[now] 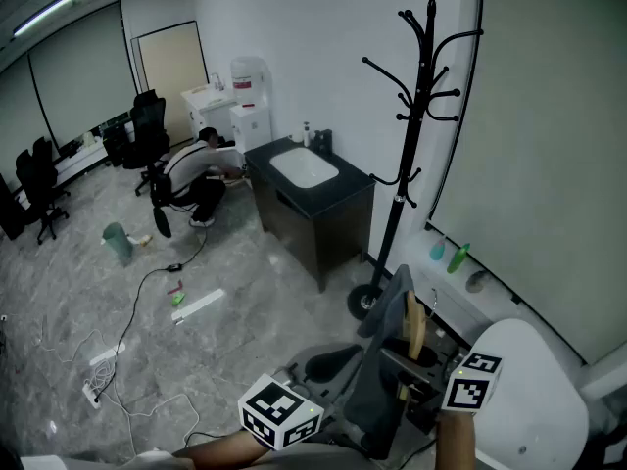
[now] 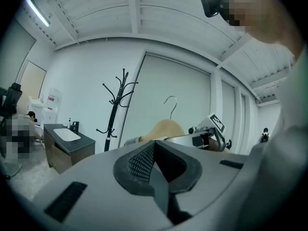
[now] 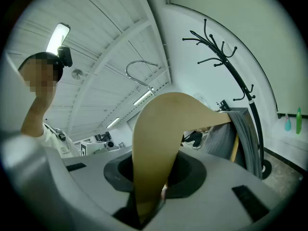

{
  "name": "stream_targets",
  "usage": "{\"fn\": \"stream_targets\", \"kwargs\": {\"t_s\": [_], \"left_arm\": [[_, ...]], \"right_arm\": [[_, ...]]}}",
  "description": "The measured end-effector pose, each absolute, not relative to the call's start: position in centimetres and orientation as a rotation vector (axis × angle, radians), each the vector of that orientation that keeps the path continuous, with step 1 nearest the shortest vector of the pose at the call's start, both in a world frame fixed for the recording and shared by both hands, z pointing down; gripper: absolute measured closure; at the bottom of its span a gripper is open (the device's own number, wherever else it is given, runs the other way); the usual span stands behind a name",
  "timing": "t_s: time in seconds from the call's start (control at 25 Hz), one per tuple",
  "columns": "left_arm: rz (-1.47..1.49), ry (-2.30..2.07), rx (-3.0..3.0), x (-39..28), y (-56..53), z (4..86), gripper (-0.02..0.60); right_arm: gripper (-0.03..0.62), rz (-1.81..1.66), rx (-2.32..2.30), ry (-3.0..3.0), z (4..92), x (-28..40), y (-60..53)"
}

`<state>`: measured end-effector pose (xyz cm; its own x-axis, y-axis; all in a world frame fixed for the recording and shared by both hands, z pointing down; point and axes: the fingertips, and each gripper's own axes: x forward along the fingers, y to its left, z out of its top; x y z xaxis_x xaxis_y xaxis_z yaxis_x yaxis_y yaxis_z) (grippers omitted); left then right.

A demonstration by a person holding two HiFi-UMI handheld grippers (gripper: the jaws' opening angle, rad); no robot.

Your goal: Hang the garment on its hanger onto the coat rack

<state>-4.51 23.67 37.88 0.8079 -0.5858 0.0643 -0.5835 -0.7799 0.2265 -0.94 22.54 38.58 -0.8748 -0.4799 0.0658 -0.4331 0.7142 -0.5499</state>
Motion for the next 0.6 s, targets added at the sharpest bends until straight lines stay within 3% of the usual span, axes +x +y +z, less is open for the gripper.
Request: {"fn": "stream_targets", "kwargs": {"t_s": [0.6], "left_arm": [[-0.01,-0.981,2.749,-4.0,23.6,37.8,0.575]], "right_arm": [[0.482,-0.868,-0.729,2.801,37.7,0.4,21.4]]}}
